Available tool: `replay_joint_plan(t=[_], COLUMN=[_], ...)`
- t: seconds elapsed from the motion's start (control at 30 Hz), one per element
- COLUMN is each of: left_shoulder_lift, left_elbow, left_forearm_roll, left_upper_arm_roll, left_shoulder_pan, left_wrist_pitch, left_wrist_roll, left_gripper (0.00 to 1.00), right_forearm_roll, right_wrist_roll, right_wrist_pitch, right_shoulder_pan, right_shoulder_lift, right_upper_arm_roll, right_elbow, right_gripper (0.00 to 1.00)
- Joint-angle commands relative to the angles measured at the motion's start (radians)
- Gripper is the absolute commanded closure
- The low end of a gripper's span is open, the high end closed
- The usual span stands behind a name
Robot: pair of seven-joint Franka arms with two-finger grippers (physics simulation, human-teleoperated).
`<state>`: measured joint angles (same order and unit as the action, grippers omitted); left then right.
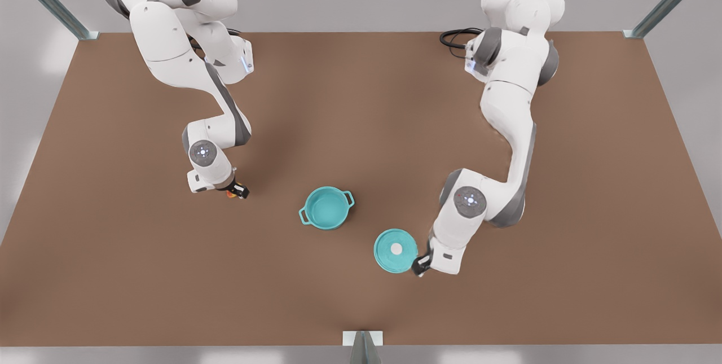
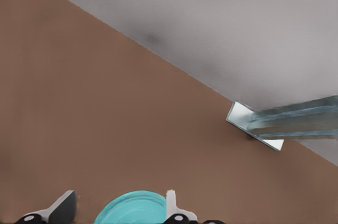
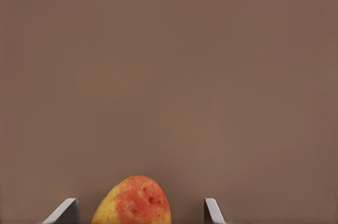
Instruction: Open the pot lid and put the potato into the pot
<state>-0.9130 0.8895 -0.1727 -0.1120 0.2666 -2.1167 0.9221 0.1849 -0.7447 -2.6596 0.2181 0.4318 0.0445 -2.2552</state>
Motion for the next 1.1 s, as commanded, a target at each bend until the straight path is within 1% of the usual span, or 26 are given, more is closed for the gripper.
replay_joint_plan(t=[0.0, 0.03, 0.07, 0.1, 0.13, 0.17, 0.2, 0.23, 0.27, 0.3, 0.33, 0.37, 0.4, 0.43, 0.47, 0.5, 0.53, 0.57, 0.6, 0.63, 0.67, 0.77, 0.93, 1.07], left_shoulder_lift=[0.137, 0.238, 0.315, 0.325, 0.365, 0.448, 0.477, 0.497, 0.577, 0.761, 0.796, 0.738, 0.721, 0.761, 0.784, 0.77, 0.769, 0.75, 0.737, 0.735, 0.729, 0.709, 0.704, 0.709], left_elbow=[0.0, 0.011, 0.029, 0.049, 0.109, 0.178, 0.178, 0.224, 0.354, 0.667, 0.717, 0.665, 0.635, 0.703, 0.743, 0.72, 0.71, 0.648, 0.628, 0.628, 0.638, 0.634, 0.652, 0.651], left_forearm_roll=[-0.071, 0.118, 0.151, 0.108, 0.13, 0.137, 0.168, 0.231, 0.26, 0.271, 0.289, 0.277, 0.283, 0.341, 0.341, 0.329, 0.374, 0.368, 0.355, 0.215, 0.134, 0.156, 0.164, 0.162], left_upper_arm_roll=[0.0, 0.005, 0.005, 0.009, 0.012, 0.015, 0.009, 0.012, 0.011, 0.009, 0.012, 0.037, 0.061, 0.06, 0.052, 0.02, 0.02, -0.037, -0.048, -0.067, -0.066, -0.063, -0.04, -0.025], left_shoulder_pan=[-0.193, -0.297, -0.326, -0.336, -0.369, -0.372, -0.371, -0.374, -0.38, -0.363, -0.379, -0.287, -0.279, -0.319, -0.314, -0.293, -0.291, -0.28, -0.27, -0.219, -0.179, -0.185, -0.216, -0.221], left_wrist_pitch=[0.595, 0.812, 0.963, 1.043, 1.055, 1.008, 0.979, 0.91, 0.802, 0.565, 0.581, 0.575, 0.603, 0.59, 0.564, 0.546, 0.547, 0.511, 0.459, 0.374, 0.343, 0.25, 0.259, 0.262], left_wrist_roll=[-1.116, -1.166, -1.079, -1.088, -1.095, -1.091, -1.03, -0.936, -0.928, -0.921, -0.95, -0.927, -0.864, -0.985, -0.982, -0.893, -0.887, -0.882, -0.891, -0.894, -0.885, -0.885, -0.887, -0.884], left_gripper=[0.0, 0.0, 0.0, 0.0, 0.0, 0.0, 0.0, 0.0, 0.0, 0.0, 0.0, 0.0, 0.0, 0.0, 0.0, 0.0, 0.0, 0.0, 0.0, 0.0, 0.0, 0.0, 0.0, 0.0], right_forearm_roll=[-0.001, -0.001, -0.001, -0.001, -0.001, -0.001, -0.001, -0.001, -0.001, -0.001, -0.001, -0.001, -0.001, -0.001, -0.001, -0.001, -0.001, -0.001, -0.001, -0.001, -0.001, -0.001, -0.001, -0.012], right_wrist_roll=[-0.035, -0.036, -0.036, -0.036, -0.036, -0.036, -0.036, -0.036, -0.036, -0.036, -0.036, -0.036, -0.036, -0.036, -0.036, -0.036, -0.044, -0.048, -0.05, -0.051, -0.053, -0.051, -0.058, -0.088], right_wrist_pitch=[-0.002, -0.002, -0.002, -0.002, -0.002, -0.002, -0.002, -0.002, 0.0, 0.0, 0.0, 0.0, 0.0, 0.0, 0.0, 0.0, 0.0, 0.0, 0.0, 0.0, 0.001, 0.01, 0.012, 0.081], right_shoulder_pan=[0.0, 0.0, 0.001, 0.0, 0.0, 0.0, 0.0, 0.0, 0.0, 0.0, 0.0, 0.001, 0.0, 0.0, 0.0, 0.0, 0.0, 0.0, 0.001, 0.0, 0.0, 0.0, 0.0, 0.004], right_shoulder_lift=[-0.001, -0.001, -0.001, -0.001, -0.001, -0.001, -0.001, -0.001, -0.001, -0.001, -0.001, -0.001, -0.001, -0.001, -0.001, -0.001, -0.001, -0.001, -0.001, -0.002, -0.002, -0.018, -0.024, -0.067], right_upper_arm_roll=[0.0, 0.0, 0.0, 0.0, 0.0, 0.0, 0.0, 0.0, 0.0, 0.0, 0.0, 0.0, 0.002, 0.0, 0.0, 0.002, 0.002, 0.002, 0.002, 0.0, 0.002, 0.002, 0.002, -0.005], right_elbow=[0.0, 0.0, 0.0, 0.0, 0.0, 0.0, 0.0, 0.0, 0.0, 0.0, 0.0, 0.002, 0.0, 0.0, 0.0, 0.0, 0.002, 0.0, 0.0, 0.0, 0.0, 0.0, 0.002, 0.019], right_gripper=[0.13, 0.15, 0.16, 0.19, 0.2, 0.22, 0.23, 0.24, 0.26, 0.29, 0.3, 0.31, 0.33, 0.34, 0.36, 0.37, 0.38, 0.39, 0.4, 0.41, 0.43, 0.44, 0.44, 0.44])
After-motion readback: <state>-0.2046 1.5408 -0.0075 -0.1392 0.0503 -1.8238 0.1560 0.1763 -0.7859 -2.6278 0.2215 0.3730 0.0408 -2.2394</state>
